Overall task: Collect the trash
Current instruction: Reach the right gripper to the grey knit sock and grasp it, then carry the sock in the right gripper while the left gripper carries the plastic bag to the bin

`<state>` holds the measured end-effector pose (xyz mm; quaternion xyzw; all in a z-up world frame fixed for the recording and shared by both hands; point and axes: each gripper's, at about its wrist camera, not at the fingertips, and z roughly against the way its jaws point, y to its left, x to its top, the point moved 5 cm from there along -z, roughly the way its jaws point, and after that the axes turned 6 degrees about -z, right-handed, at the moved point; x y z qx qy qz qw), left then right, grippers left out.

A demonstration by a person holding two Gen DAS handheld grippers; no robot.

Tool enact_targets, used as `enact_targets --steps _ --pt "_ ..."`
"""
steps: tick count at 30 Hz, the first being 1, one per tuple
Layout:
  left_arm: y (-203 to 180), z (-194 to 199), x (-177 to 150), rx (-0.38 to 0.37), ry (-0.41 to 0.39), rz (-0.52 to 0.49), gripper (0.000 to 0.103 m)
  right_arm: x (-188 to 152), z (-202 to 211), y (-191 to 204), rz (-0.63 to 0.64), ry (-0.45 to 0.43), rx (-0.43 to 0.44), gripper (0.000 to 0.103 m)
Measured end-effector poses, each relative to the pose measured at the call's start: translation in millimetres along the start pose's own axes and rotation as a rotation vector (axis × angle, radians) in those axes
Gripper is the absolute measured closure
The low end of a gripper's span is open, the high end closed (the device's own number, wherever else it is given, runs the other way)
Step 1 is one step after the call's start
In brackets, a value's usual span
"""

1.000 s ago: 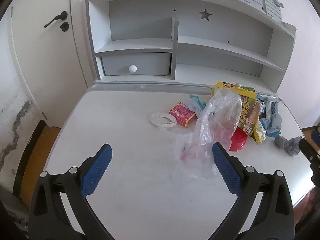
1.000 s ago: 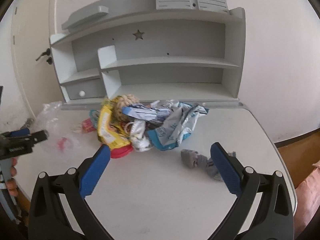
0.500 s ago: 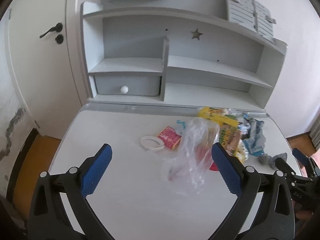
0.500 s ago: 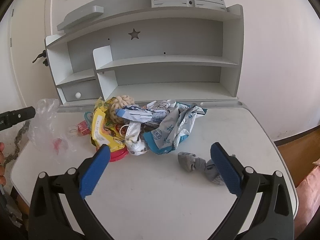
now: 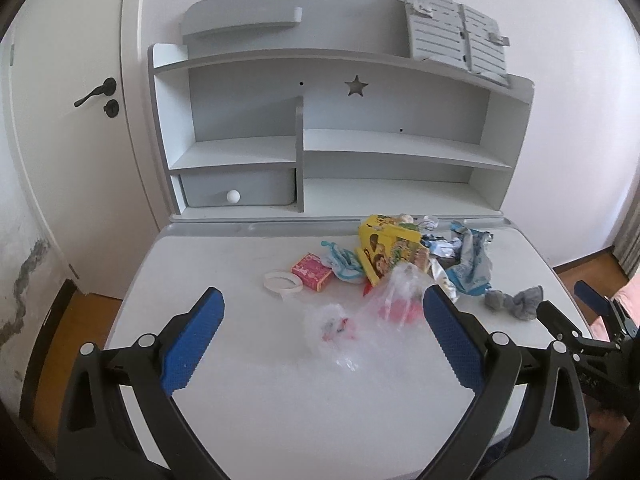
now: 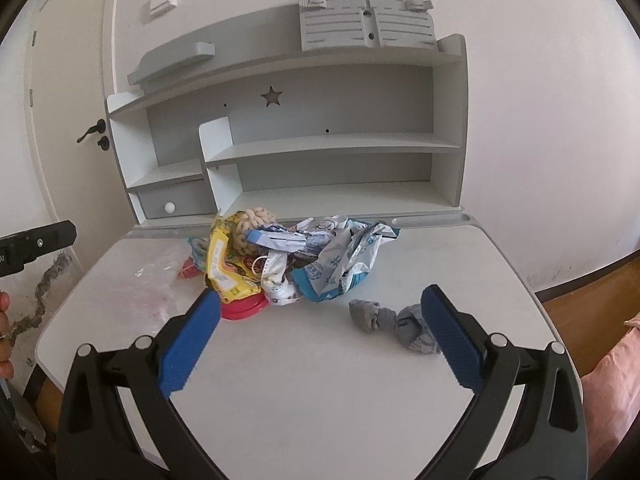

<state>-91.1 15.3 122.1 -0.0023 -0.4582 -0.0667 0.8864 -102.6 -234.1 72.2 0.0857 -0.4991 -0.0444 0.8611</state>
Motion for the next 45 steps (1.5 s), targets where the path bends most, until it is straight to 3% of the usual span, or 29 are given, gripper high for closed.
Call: enact_targets --steps 9,13,16,20,24,28,31,33,35,36,38,45 --pt "-3.9 10.6 -12.1 -0.022 0.013 -0.011 0.006 -5.8 19.9 -1.5 0.006 -0.015 -0.009 0.006" --pt "-11.0 -0.1 -24.7 -0.071 0.051 -0.057 0.006 -9.0 15.2 -16.2 0.01 0.0 -0.067 0.006" --pt "-23.4 -17.0 -36.1 -0.1 0.098 -0.114 0.006 -16.0 1.3 -36.4 -0.004 0.052 -0.119 0.006" --pt "-35.7 -53.5 -50.7 -0.075 0.165 -0.191 0.006 -28.7 -26.7 -66.3 -0.028 0.144 -0.161 0.006" --pt "-33.3 -84.2 -52.4 -0.065 0.195 -0.196 0.006 -31.3 -54.0 -89.8 -0.055 0.211 -0.113 0.007" --pt "-32.7 -114.2 -50.6 -0.039 0.221 -0.237 0.006 -25.0 -87.2 -101.6 -0.012 0.283 -0.078 0.014" --pt "-33.0 -128.6 -47.7 -0.046 0.229 -0.252 0.007 -18.5 -114.3 -107.2 0.003 0.335 -0.038 0.03" --pt "-34.6 -133.8 -46.9 -0.049 0.23 -0.269 0.026 -19.1 -129.1 -103.4 0.004 0.375 0.012 0.054" --pt "-35.8 -140.1 -48.5 -0.074 0.253 -0.283 0.075 -21.0 -134.5 -98.8 -0.005 0.397 0.07 0.073" --pt "-35.6 -140.5 -48.6 -0.082 0.25 -0.282 0.082 -21.9 -135.6 -95.6 -0.01 0.408 0.099 0.08" --pt "-33.6 -136.0 -47.2 -0.09 0.226 -0.279 0.092 -22.6 -132.7 -91.6 0.007 0.406 0.092 0.082" --pt "-19.2 -102.7 -34.6 -0.096 0.159 -0.222 0.096 -21.3 -106.3 -80.5 0.043 0.374 0.073 0.084"
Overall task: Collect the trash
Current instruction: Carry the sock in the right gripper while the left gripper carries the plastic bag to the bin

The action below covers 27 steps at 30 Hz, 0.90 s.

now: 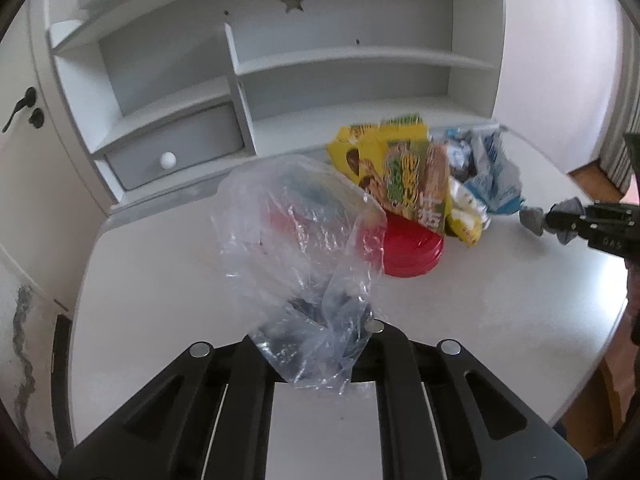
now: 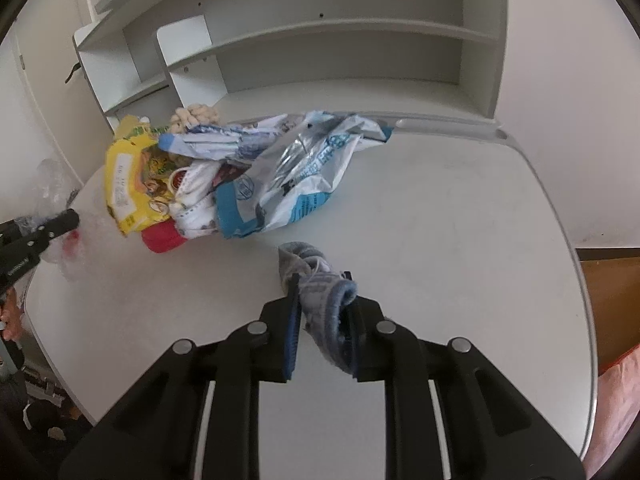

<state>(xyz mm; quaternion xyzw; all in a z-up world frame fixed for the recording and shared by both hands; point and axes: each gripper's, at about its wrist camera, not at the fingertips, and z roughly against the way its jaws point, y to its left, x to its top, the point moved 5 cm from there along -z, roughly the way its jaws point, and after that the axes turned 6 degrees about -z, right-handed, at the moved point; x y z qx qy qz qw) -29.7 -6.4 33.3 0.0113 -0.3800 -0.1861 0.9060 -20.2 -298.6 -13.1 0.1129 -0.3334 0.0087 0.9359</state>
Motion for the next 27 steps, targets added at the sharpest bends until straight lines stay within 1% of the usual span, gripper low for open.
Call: enact_targets --steps 3,6,9,11,12,13,15,17,18,19,21,22,23,24,26,27 --pt "-2.2 23.0 4.4 0.006 -0.042 -0.008 0.096 -0.9 16.1 -1.9 -0.004 -0.033 -0.01 0.084" --pt "-13.6 43.0 11.1 -0.01 -0.081 -0.026 0.096 -2.3 40.9 -3.4 -0.01 -0.078 -0.017 0.084" --pt "-41.6 63.4 26.4 -0.055 -0.128 -0.073 0.096 -7.7 76.0 -10.1 -0.015 -0.138 -0.038 0.084" --pt "-76.8 79.4 45.2 -0.148 -0.171 -0.118 0.096 -12.4 100.1 -20.8 -0.027 -0.176 -0.06 0.084" --pt "-92.7 85.6 51.5 -0.189 -0.186 -0.139 0.096 -16.2 118.6 -30.9 -0.044 -0.203 -0.08 0.084" --pt "-126.3 95.2 61.9 -0.269 -0.208 -0.189 0.096 -20.7 136.8 -43.9 -0.067 -0.225 -0.097 0.084" --pt "-171.2 106.0 70.8 -0.36 -0.23 -0.262 0.096 -34.4 172.1 -74.0 -0.122 -0.262 -0.137 0.084" --pt "-238.8 116.8 75.7 -0.519 -0.228 -0.356 0.096 -58.1 206.9 -114.0 -0.194 -0.278 -0.206 0.084" --pt "-273.7 119.4 73.7 -0.602 -0.212 -0.403 0.096 -69.8 217.4 -128.5 -0.221 -0.277 -0.235 0.084" --pt "-297.0 120.0 70.9 -0.652 -0.196 -0.435 0.096 -87.2 228.3 -150.1 -0.264 -0.267 -0.272 0.084" --pt "-362.6 114.1 51.2 -0.761 -0.135 -0.534 0.096 -121.0 237.6 -186.9 -0.355 -0.237 -0.303 0.084" --pt "-383.0 109.2 41.3 -0.791 -0.108 -0.567 0.096 -143.3 237.1 -209.2 -0.416 -0.209 -0.313 0.084" --pt "-408.6 100.1 26.5 -0.829 -0.064 -0.605 0.096 -160.5 233.8 -226.1 -0.461 -0.185 -0.324 0.084" --pt "-429.2 89.0 12.0 -0.858 -0.017 -0.63 0.096 -190.4 220.9 -252.1 -0.535 -0.126 -0.334 0.084" --pt "-473.3 50.6 -28.5 -0.883 0.097 -0.677 0.096 -227.4 192.2 -278.6 -0.636 -0.047 -0.324 0.084" --pt "-496.2 20.1 -55.0 -0.893 0.187 -0.695 0.096 -251.8 170.1 -295.7 -0.703 0.009 -0.302 0.084"
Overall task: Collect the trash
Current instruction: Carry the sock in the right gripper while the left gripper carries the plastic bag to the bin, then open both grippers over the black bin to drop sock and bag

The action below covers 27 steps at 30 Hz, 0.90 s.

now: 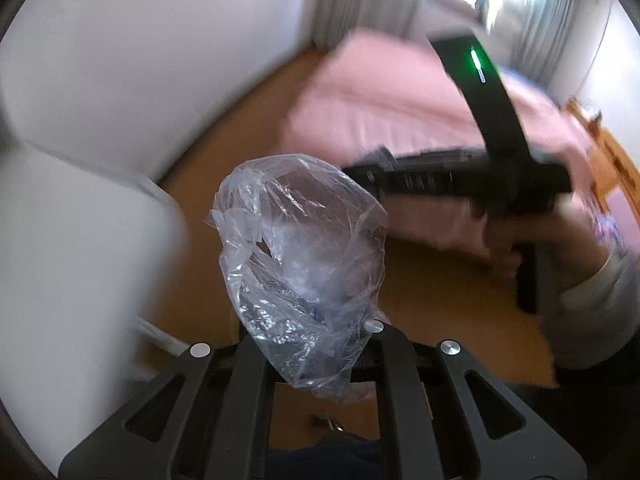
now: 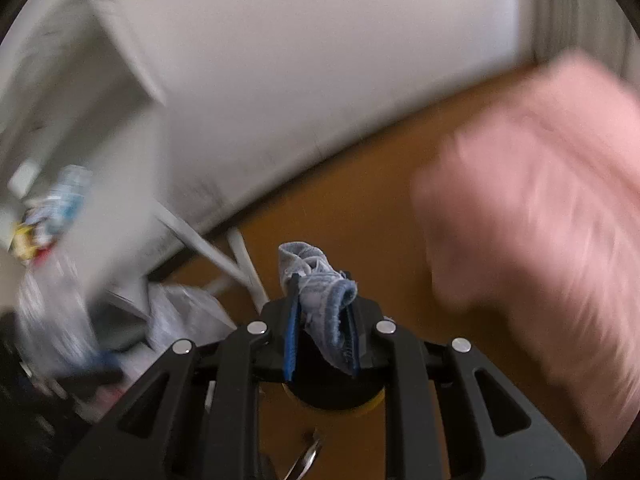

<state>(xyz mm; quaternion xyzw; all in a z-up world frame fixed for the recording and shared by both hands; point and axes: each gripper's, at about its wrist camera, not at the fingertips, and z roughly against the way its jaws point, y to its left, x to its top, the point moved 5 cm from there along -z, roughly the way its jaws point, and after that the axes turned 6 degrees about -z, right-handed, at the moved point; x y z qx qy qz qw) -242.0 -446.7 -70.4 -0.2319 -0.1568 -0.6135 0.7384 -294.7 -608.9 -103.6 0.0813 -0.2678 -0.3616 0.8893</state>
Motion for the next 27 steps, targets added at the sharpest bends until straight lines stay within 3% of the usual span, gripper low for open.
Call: enact_targets --steps 4,7,10,15,16,17,18,19,20,24,26,27 --pt "24.6 -125.5 -41.9 -0.07 0.264 0.125 0.097 -48.6 -103.8 -54.3 -0.175 0.25 -0.001 0.084" --pt "34.2 -168.6 -55.0 -0.08 0.348 0.151 0.097 -77.3 -151.2 -66.7 -0.265 0.38 0.025 0.084" --pt "37.8 -185.0 -54.8 -0.09 0.369 0.172 0.097 -81.5 -163.8 -70.4 -0.328 0.407 0.054 0.084" --pt "31.2 -178.2 -60.1 -0.099 0.349 0.168 0.095 -84.4 -169.9 -77.9 -0.398 0.407 0.109 0.081" --pt "30.8 -173.7 -63.3 -0.09 0.338 0.174 0.084 -83.9 -171.6 -77.2 -0.405 0.406 0.118 0.078" --pt "32.2 -169.0 -66.5 -0.094 0.337 0.181 0.048 -80.7 -173.5 -80.3 -0.411 0.41 0.115 0.059" --pt "30.9 -169.6 -60.0 -0.095 0.334 0.189 0.025 -79.8 -172.7 -80.4 -0.421 0.413 0.098 0.03" --pt "30.4 -169.0 -57.7 -0.074 0.306 0.194 0.007 -77.6 -173.8 -80.7 -0.426 0.402 0.093 0.022" --pt "29.5 -165.1 -54.9 -0.046 0.266 0.187 0.007 -74.1 -172.1 -77.8 -0.423 0.383 0.099 0.021" --pt "18.7 -147.0 -48.6 -0.04 0.229 0.152 0.007 -59.0 -158.9 -76.2 -0.432 0.315 0.101 0.021" --pt "8.3 -128.8 -38.8 -0.025 0.173 0.127 0.007 -41.1 -133.1 -79.8 -0.421 0.216 0.041 0.021" --pt "-2.5 -105.6 -27.0 -0.024 0.106 0.09 0.007 -30.8 -116.3 -81.4 -0.397 0.152 -0.015 0.021"
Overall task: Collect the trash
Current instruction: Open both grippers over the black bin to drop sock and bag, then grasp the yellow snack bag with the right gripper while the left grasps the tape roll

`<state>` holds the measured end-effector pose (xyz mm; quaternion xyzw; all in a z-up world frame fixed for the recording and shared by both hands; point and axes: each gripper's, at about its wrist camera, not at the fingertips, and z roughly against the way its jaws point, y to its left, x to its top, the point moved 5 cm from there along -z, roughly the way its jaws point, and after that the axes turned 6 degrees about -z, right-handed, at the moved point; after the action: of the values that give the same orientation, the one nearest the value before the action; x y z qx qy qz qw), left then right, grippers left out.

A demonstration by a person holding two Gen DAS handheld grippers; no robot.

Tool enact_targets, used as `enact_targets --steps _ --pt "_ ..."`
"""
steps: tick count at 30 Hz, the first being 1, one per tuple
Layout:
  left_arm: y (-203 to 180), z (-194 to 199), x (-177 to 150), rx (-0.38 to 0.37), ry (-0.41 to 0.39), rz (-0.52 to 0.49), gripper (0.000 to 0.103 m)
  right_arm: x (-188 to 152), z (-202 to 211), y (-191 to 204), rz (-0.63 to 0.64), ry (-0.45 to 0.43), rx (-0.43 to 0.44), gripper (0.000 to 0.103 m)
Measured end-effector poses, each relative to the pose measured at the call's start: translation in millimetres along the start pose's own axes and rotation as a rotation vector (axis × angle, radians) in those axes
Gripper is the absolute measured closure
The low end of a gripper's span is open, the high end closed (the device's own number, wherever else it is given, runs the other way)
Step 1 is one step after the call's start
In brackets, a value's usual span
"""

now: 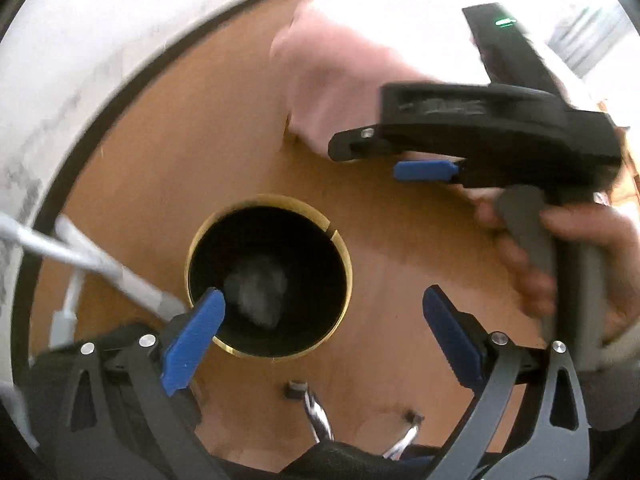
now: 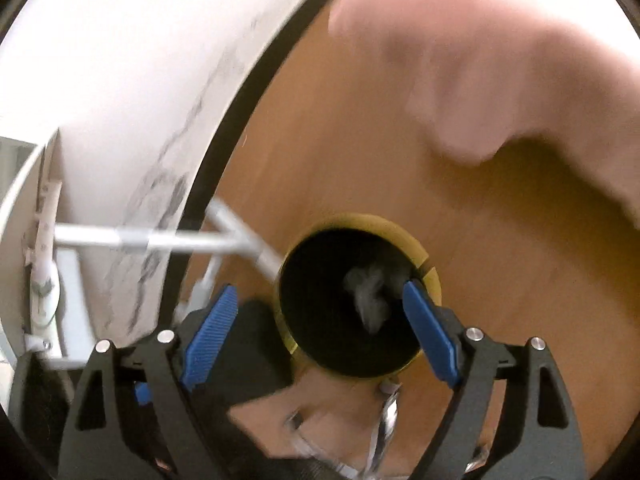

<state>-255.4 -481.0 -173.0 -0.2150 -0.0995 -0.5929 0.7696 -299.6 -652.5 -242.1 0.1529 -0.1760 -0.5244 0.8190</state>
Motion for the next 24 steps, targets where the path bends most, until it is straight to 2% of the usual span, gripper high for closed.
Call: enact_targets --steps 1,2,3,5,6,8,11,13,15,16,18,20,22,24 --pt "-9.8 23.0 8.1 0.002 -0.064 -0.045 0.007 5.1 15.8 2.3 0.021 -0.06 -0.033 0.021" --pt "-16.5 44.9 14.7 0.012 -0.125 -0.092 0.007 11.0 42.5 8.0 0.059 -0.158 -0.077 0.018" --pt "-24.3 77.1 23.6 0.036 -0.204 -0.143 0.007 13.6 60.1 12.3 0.084 -0.224 -0.102 0.012" --pt "-24.2 134.8 34.5 0.075 -0.345 -0.185 0.007 13.4 112.5 28.6 0.145 -0.422 -0.164 0.007" --pt "-20.7 169.7 34.9 0.108 -0.415 -0.192 0.007 11.9 128.0 34.8 0.162 -0.479 -0.18 0.007" --pt "-4.3 224.6 26.6 0.193 -0.511 -0.177 0.007 2.3 162.8 60.1 0.208 -0.588 -0.169 0.007" --pt "45.7 293.5 -4.5 0.348 -0.601 -0.068 0.007 -16.6 181.8 101.9 0.277 -0.641 -0.118 0.007" --pt "87.9 322.9 -34.9 0.453 -0.61 0.039 0.007 -34.0 179.5 145.2 0.372 -0.638 -0.083 0.007" --pt "143.5 350.1 -82.5 0.604 -0.575 0.191 0.007 -52.9 168.1 196.5 0.486 -0.6 -0.033 0.007" --pt "161.7 359.0 -100.9 0.651 -0.563 0.245 0.007 -60.6 162.8 219.1 0.533 -0.582 -0.006 0.007" --pt "204.0 378.8 -151.2 0.744 -0.525 0.374 0.007 -80.4 151.4 271.2 0.623 -0.553 0.052 0.007" --pt "248.8 400.8 -210.7 0.863 -0.459 0.526 0.007 -109.6 142.3 332.0 0.735 -0.511 0.152 0.007" --pt "283.1 424.8 -267.3 0.928 -0.412 0.677 0.007 -137.4 138.1 381.3 0.832 -0.473 0.25 0.007" --pt "308.9 436.2 -310.9 0.943 -0.378 0.802 0.007 -176.0 131.7 433.3 0.952 -0.414 0.341 0.007"
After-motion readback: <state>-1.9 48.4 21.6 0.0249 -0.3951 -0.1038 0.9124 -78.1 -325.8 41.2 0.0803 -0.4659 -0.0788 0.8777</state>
